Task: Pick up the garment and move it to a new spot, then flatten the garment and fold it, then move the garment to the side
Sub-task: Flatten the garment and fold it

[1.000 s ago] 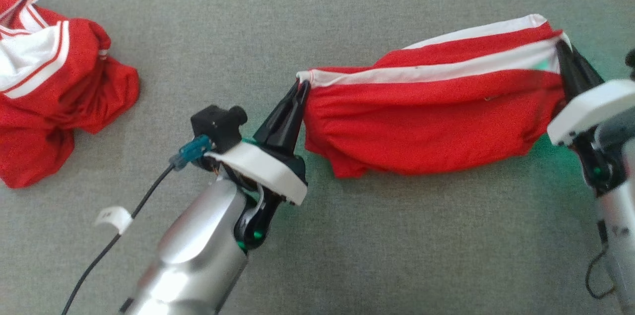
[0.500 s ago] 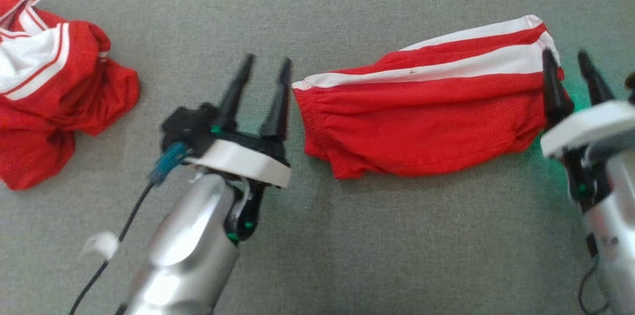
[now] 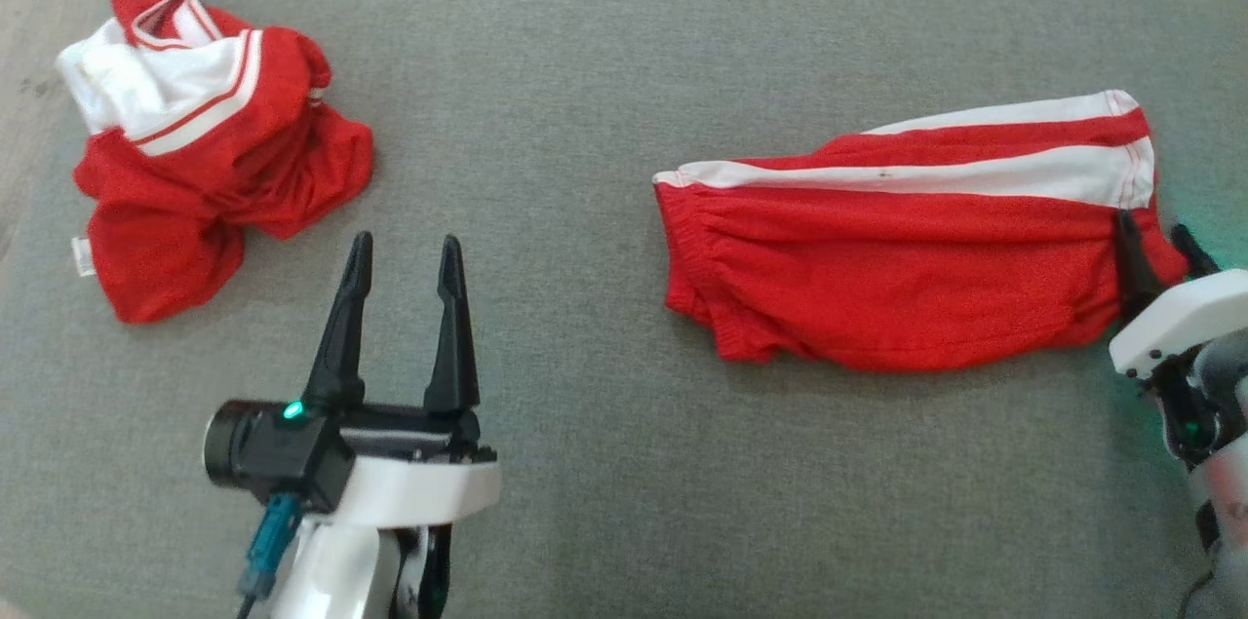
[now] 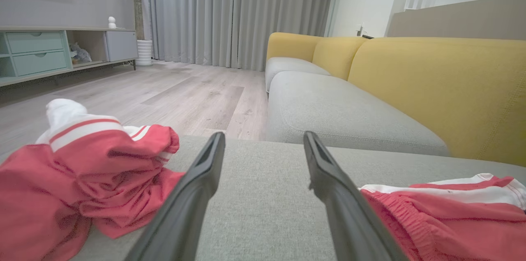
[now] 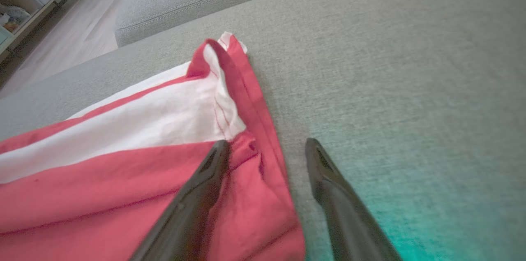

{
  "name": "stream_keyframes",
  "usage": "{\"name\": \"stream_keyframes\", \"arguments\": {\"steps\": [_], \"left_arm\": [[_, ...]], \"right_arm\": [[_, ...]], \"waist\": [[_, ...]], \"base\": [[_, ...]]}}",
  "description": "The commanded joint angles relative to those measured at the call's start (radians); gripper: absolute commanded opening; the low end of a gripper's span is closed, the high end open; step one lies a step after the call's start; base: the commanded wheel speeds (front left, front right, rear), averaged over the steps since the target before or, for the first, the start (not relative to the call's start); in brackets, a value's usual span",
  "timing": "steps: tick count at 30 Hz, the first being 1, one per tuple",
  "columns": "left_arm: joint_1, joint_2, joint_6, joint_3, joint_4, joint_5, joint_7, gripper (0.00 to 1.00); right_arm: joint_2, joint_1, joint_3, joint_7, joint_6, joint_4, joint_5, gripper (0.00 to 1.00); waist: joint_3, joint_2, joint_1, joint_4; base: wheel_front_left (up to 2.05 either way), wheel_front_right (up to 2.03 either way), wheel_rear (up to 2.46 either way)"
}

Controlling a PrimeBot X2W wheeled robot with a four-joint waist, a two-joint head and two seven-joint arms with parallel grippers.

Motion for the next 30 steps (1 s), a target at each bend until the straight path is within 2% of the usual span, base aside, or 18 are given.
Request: {"name": "stream_keyframes", "arguments": {"steps": [1, 2, 8, 21, 26, 30], "left_arm": [[0.005, -0.001, 0.006, 0.033, -0.04, 0.007, -0.005, 1.0], [0.011, -0.001, 0.009, 0.031, -0.043, 0.007, -0.005, 1.0], [0.02, -0.001, 0.021, 0.021, -0.052, 0.017, -0.005, 1.0], [-0.005, -0.001, -0.005, 0.028, -0.048, 0.03, -0.005, 1.0], [-0.013, -0.001, -0.019, 0.026, -0.032, 0.035, -0.005, 1.0], [-0.015, -0.001, -0.027, 0.027, -0.021, 0.037, -0.005, 1.0]], "right_arm": [[-0.005, 0.0, 0.035, 0.026, -0.001, -0.002, 0.019, 0.45], [-0.005, 0.001, 0.042, 0.034, -0.001, -0.001, 0.028, 0.0], [-0.034, -0.011, 0.048, -0.008, -0.001, -0.002, 0.042, 0.0], [-0.175, -0.015, -0.032, -0.066, -0.001, -0.027, -0.01, 0.0], [-0.187, -0.017, -0.045, -0.098, -0.001, -0.112, -0.068, 0.0], [-0.156, -0.003, -0.055, -0.113, -0.001, -0.242, -0.142, 0.0]], "waist": [[-0.008, -0.0001, 0.0002, 0.012], [-0.009, -0.0001, 0.0002, 0.014], [-0.01, -0.0001, 0.0002, -0.015], [0.01, -0.0001, 0.0002, -0.206], [0.009, -0.0001, 0.0002, -0.239], [-0.001, -0.0001, 0.0002, -0.243]], "base": [[0.0, 0.0, 0.0], [0.0, 0.0, 0.0], [0.0, 0.0, 0.0], [0.0, 0.0, 0.0], [0.0, 0.0, 0.0], [0.0, 0.0, 0.0]]}}
